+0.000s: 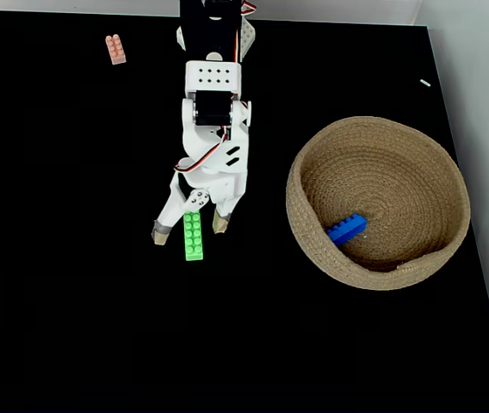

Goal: Place the lego blocks in the tray

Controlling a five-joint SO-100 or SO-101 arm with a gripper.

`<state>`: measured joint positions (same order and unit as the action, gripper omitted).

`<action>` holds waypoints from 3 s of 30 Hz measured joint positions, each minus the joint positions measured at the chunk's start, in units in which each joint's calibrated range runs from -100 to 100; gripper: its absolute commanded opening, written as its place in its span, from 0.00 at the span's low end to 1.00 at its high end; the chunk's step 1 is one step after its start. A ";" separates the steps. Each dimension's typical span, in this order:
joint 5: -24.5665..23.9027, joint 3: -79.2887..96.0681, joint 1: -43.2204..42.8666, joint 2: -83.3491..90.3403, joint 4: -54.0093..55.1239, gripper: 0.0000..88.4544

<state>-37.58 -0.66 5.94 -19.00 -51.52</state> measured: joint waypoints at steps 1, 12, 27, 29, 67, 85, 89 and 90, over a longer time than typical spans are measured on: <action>0.15 0.00 0.00 -0.17 0.00 0.40; 1.22 -2.21 0.16 -5.26 2.35 0.39; 1.86 -2.39 1.95 -5.68 4.63 0.00; 1.86 -2.39 2.12 -5.68 4.63 0.00; -6.79 12.55 -28.34 35.11 3.65 0.29; 5.57 28.72 -17.18 40.29 3.41 0.37; 9.87 29.87 -8.31 44.27 -2.60 0.40; 10.60 29.87 -6.35 44.70 -4.95 0.41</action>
<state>-26.98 29.21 -0.41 25.70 -56.48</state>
